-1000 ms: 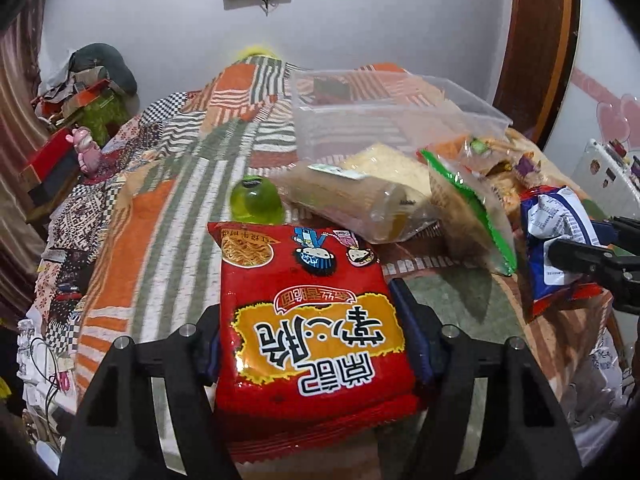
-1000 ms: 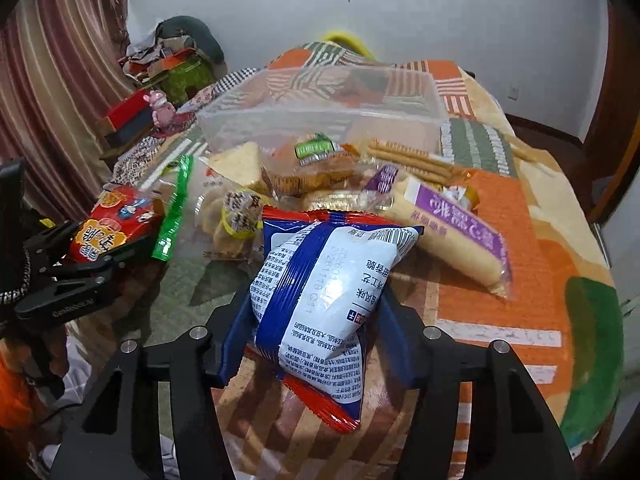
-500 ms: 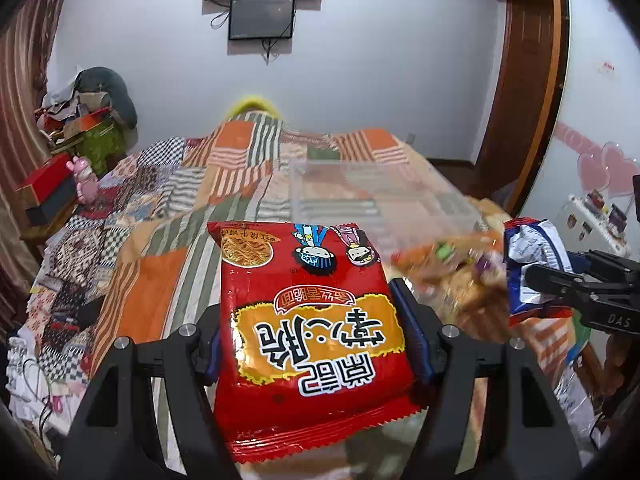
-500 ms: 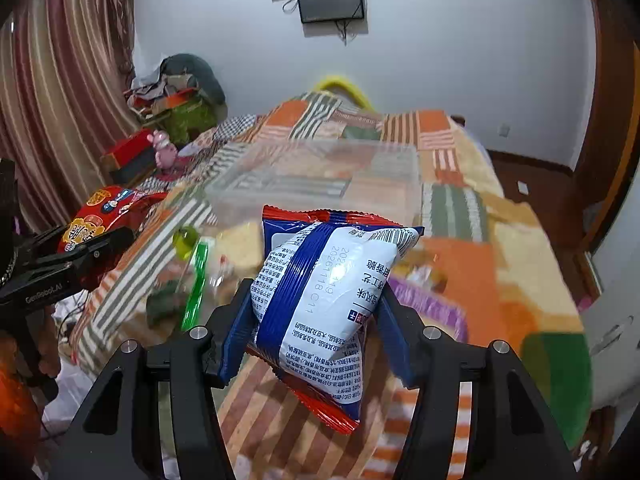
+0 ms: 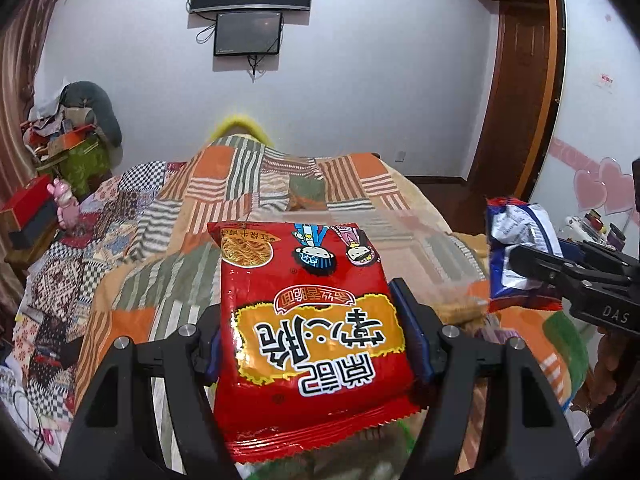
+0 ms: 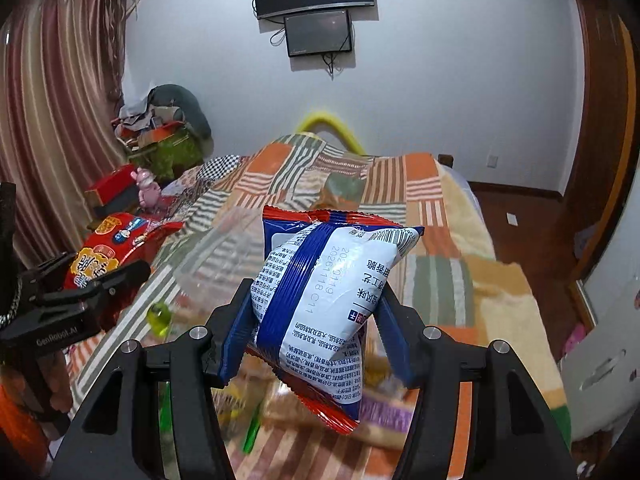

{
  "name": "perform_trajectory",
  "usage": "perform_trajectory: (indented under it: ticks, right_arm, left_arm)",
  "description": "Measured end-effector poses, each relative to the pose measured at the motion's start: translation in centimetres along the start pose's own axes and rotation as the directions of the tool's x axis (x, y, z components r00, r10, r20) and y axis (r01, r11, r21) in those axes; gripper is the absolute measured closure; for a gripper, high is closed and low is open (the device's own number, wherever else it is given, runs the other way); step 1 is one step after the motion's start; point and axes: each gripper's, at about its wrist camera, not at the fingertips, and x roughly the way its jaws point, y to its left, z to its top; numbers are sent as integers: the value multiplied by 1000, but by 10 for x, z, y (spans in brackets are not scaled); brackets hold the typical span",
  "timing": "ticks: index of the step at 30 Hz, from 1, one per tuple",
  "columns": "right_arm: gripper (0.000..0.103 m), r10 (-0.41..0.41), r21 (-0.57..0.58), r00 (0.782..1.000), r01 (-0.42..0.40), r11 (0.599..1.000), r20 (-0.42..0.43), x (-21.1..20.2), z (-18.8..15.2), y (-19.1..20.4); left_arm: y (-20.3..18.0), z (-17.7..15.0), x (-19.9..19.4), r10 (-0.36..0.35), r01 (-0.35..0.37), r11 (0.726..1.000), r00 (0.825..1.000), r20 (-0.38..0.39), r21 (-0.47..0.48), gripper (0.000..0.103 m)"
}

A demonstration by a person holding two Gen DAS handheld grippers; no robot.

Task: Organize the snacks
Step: 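Carry both bags into the clear plastic box and open both tools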

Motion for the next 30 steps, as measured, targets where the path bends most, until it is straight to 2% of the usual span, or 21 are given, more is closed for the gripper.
perform_trajectory:
  ticks: [9, 16, 22, 30]
  right_arm:
    - [48, -14, 0, 1000, 14, 1000, -13, 40, 11, -6]
    - [48, 0, 21, 995, 2, 1000, -96, 79, 10, -13]
    - [48, -4, 12, 984, 7, 1000, -179, 106, 8, -18]
    - [48, -2, -23, 971, -3, 1000, -239, 119, 9, -17]
  left_arm:
    - [-1, 22, 49, -16, 16, 1000, 999, -27, 5, 34]
    - [4, 28, 92, -10, 10, 1000, 996, -93, -4, 34]
    - [8, 31, 129, -19, 18, 1000, 986, -168, -7, 34]
    - [7, 27, 162, -22, 27, 999, 968, -250, 18, 34]
